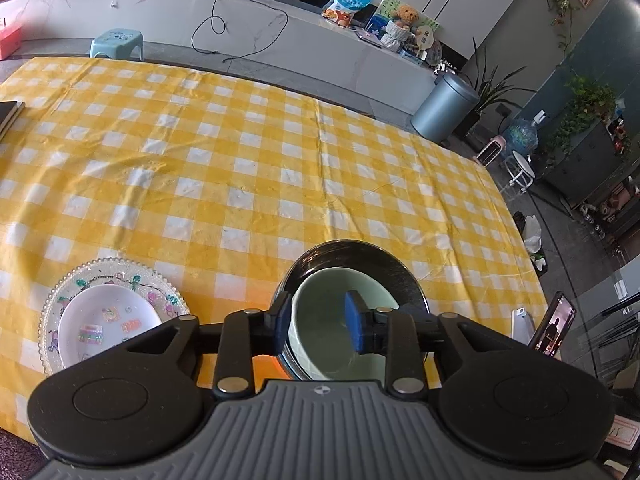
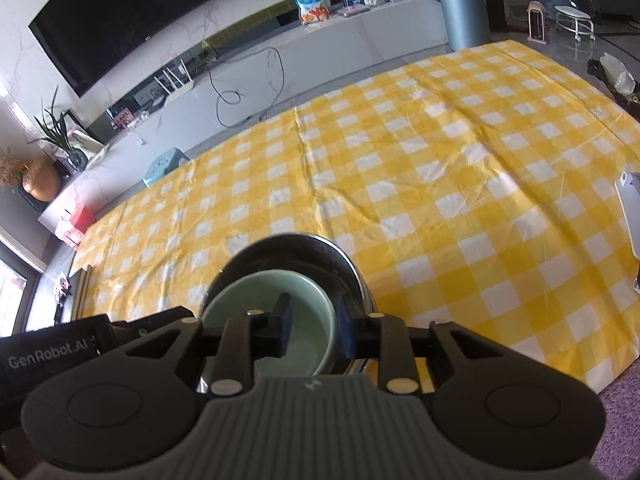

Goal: Organize plates and bowls
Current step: 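Open both grippers to release the green bowl in the blue bowl, then close both grippers on the rim of the nested bowl stack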

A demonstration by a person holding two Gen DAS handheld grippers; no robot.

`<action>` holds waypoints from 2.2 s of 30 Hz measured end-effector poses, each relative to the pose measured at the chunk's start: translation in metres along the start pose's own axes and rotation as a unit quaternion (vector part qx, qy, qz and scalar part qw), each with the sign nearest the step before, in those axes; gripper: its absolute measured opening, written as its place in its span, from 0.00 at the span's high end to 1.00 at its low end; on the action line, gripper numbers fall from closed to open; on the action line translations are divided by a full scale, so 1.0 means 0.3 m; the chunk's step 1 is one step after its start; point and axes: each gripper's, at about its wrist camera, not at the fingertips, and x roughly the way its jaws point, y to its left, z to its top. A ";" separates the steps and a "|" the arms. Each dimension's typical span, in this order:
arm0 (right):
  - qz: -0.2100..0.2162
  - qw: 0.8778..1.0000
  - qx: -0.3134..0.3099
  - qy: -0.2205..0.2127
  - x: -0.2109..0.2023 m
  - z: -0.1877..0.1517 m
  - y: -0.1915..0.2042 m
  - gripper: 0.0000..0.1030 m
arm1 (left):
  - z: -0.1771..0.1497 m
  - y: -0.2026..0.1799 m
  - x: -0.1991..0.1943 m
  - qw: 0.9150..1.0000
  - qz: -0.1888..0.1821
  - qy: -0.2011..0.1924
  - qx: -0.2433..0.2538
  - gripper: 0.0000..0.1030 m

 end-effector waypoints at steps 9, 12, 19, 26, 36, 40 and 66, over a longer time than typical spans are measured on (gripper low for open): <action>-0.007 0.999 0.014 -0.040 -0.046 0.014 -0.021 0.49 | -0.005 0.023 -0.051 1.000 -0.015 -0.028 0.001 0.30; -0.013 0.999 0.030 -0.041 -0.040 0.015 -0.052 0.44 | -0.007 0.046 -0.049 0.999 -0.015 -0.035 -0.012 0.26; -0.024 0.998 0.050 -0.010 0.013 0.006 -0.100 0.41 | -0.028 0.103 0.030 0.998 -0.027 -0.012 -0.060 0.25; -0.032 0.999 0.038 0.012 0.052 -0.008 -0.103 0.41 | -0.053 0.134 0.072 0.996 -0.030 -0.008 -0.085 0.31; -0.020 0.998 -0.046 -0.049 -0.015 0.009 -0.010 0.66 | -0.035 0.142 0.060 0.995 -0.032 -0.027 -0.094 0.63; -0.020 0.998 -0.062 -0.013 0.033 -0.005 0.013 0.78 | -0.033 0.130 0.074 0.997 -0.020 -0.018 -0.078 0.72; -0.043 0.994 -0.103 -0.016 0.090 -0.014 0.041 0.95 | -0.039 0.142 0.091 0.995 -0.033 0.001 -0.092 0.77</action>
